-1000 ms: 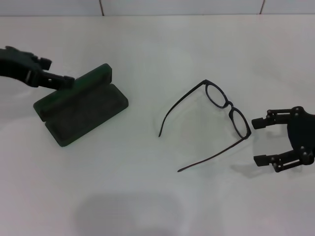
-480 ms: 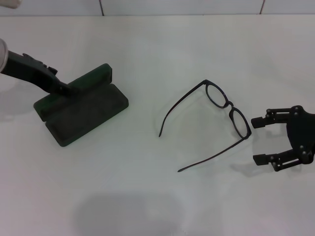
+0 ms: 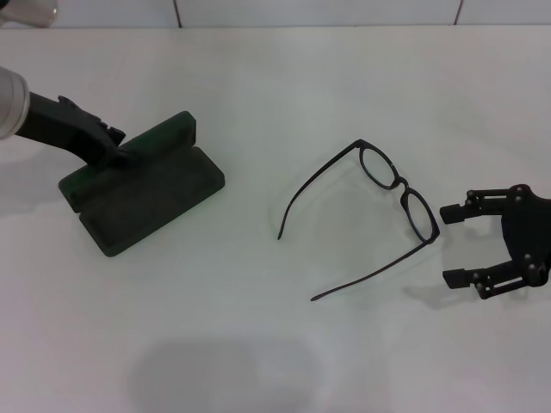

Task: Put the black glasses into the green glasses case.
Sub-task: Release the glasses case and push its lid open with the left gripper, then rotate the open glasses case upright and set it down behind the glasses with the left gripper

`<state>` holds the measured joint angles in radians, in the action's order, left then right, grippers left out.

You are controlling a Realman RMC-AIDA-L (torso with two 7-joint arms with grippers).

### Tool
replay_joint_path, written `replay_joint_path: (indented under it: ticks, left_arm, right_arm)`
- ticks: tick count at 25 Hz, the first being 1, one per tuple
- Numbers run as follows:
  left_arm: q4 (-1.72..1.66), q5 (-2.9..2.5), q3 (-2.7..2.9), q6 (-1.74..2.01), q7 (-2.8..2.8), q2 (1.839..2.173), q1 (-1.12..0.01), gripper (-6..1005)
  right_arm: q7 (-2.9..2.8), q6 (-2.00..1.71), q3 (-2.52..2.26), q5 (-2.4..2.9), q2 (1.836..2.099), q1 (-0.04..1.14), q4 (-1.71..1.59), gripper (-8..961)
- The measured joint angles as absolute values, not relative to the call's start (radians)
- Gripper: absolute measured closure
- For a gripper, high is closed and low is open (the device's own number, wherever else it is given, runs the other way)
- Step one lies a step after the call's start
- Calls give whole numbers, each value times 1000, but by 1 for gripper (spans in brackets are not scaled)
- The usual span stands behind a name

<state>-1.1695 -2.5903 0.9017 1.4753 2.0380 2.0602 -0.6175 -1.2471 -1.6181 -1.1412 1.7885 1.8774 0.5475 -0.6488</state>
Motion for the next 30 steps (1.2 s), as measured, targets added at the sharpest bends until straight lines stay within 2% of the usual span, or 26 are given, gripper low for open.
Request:
replay_joint_path:
  ticks: [9, 14, 24, 30]
  left_arm:
    - [-1169, -2593, 902, 1473, 2037, 2059, -619, 720]
    - [-1171, -2588, 902, 1474, 2015, 2059, -618, 783]
    - [-1220, -2420, 962, 1487, 1615, 2065, -615, 784]
    - [-1164, -2396, 981, 1448, 1448, 2082, -645, 785]
  right_arm:
    - [-1247, -1618, -1141, 1789, 1877, 548, -649, 84]
    - [-1247, -1618, -1141, 1789, 1877, 546, -649, 84]
    - [-1248, -1628, -1141, 1789, 1877, 533, -649, 84]
    - [-1251, -1640, -1141, 1789, 1880, 523, -649, 84]
